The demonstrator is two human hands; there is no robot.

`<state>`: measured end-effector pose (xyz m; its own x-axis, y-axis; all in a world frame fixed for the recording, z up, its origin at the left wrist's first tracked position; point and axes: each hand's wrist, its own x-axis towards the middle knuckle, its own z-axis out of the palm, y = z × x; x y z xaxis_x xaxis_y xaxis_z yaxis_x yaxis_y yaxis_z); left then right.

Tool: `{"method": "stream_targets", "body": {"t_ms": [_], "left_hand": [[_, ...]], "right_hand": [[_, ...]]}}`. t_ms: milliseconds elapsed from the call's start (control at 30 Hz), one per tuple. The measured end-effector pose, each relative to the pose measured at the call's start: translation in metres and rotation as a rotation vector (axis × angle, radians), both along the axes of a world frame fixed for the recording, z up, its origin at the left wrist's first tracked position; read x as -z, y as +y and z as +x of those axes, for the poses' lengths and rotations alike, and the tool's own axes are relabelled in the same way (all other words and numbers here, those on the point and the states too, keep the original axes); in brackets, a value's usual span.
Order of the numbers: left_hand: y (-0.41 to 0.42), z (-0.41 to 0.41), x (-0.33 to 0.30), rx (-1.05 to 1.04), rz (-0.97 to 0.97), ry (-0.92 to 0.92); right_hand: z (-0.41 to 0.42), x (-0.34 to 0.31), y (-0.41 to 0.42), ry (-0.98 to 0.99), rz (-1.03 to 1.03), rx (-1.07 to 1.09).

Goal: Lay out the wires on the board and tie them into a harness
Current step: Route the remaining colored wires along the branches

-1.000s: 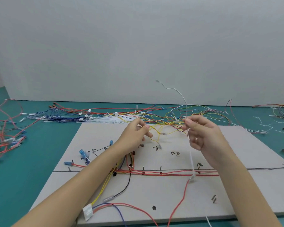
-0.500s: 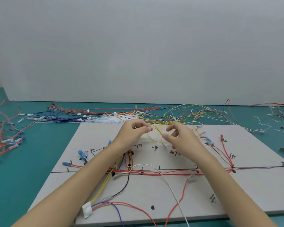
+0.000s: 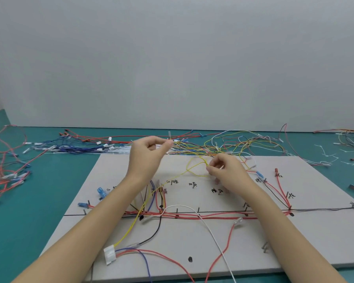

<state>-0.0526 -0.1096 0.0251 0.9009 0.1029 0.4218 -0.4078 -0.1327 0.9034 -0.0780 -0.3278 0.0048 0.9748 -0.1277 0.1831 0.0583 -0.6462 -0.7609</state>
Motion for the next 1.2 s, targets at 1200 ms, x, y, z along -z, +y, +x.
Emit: {"method": "stream_targets", "body": {"t_ms": [1200], "left_hand": [[-0.023,-0.028,0.005,0.232,0.035,0.163]], "right_hand": [[-0.009,-0.012,-0.008,0.069,0.767,-0.125]]}}
